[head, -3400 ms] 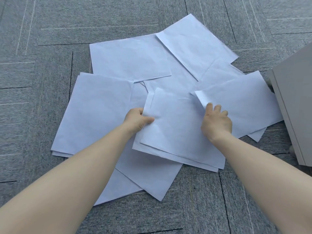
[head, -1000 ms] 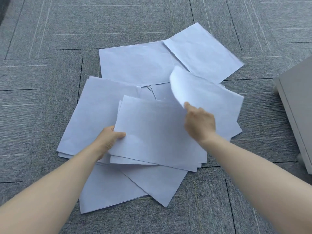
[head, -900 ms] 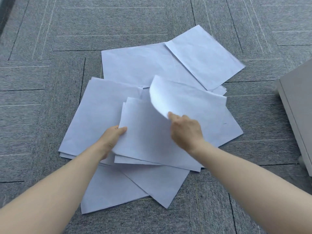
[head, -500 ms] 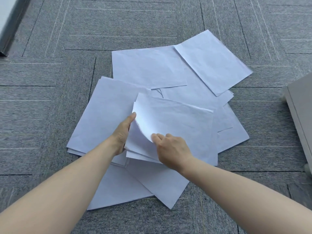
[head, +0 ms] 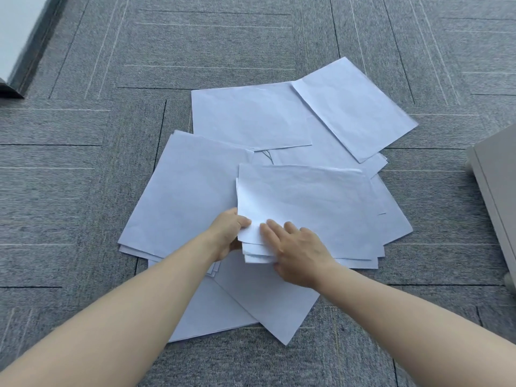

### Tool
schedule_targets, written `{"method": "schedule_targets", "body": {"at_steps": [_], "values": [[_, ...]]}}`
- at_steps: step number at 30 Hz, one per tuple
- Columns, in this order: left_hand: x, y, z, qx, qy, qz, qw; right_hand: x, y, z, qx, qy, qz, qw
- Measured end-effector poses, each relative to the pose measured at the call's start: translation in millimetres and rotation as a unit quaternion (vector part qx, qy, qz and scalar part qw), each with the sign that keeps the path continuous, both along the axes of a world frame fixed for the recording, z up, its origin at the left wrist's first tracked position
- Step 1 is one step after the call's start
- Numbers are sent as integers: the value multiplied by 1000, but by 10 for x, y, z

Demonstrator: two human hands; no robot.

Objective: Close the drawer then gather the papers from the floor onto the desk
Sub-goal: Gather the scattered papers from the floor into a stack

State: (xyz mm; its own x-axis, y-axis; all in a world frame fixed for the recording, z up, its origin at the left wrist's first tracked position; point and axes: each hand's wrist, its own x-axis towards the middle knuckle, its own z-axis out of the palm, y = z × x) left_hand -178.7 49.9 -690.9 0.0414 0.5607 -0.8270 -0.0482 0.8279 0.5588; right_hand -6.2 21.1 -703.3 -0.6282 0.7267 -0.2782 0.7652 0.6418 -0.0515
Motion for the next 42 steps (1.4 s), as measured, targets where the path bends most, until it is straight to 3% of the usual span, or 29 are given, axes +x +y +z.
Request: {"method": "schedule_targets", "body": {"at_steps": [2, 4, 5, 7, 9, 11, 16, 21, 27, 33, 37, 42], "values": [[-55, -17, 0, 4, 26, -12, 1000, 68, -9, -33, 32, 0, 14, 999], [-207, -20, -31, 38, 135, -37, 989, 135, -1, -32, 49, 2, 26, 998], [-335, -15, -63, 67, 238, -62, 967, 172, -1, -25, 55, 1, 30, 998], [-648, -28, -112, 103, 439, -101, 887, 272, -21, -52, 57, 3, 43, 997], [-955, -39, -144, 109, 538, -84, 831, 386, -36, -75, 59, 16, 59, 996], [-1194, -46, -138, 93, 587, -57, 802, 494, -26, -91, 59, 48, 73, 994], [-1439, -53, -172, -22, 578, -47, 814, 640, 57, -94, 43, 105, 140, 984], [-1524, -38, -197, -34, 566, -45, 822, 709, 35, -137, 67, 90, 182, 977], [-1626, -30, -247, -43, 521, -27, 852, 808, 95, -79, 114, 43, 32, 992], [-1705, -90, -252, -33, 490, -39, 870, 884, 68, -22, 13, 52, -173, 984], [-1714, -132, -185, 20, 484, -26, 874, 956, 49, -86, -82, 210, -342, 912], [-1800, -250, -124, 69, 502, 1, 862, 883, 70, 3, -133, 394, -522, 745]]}}
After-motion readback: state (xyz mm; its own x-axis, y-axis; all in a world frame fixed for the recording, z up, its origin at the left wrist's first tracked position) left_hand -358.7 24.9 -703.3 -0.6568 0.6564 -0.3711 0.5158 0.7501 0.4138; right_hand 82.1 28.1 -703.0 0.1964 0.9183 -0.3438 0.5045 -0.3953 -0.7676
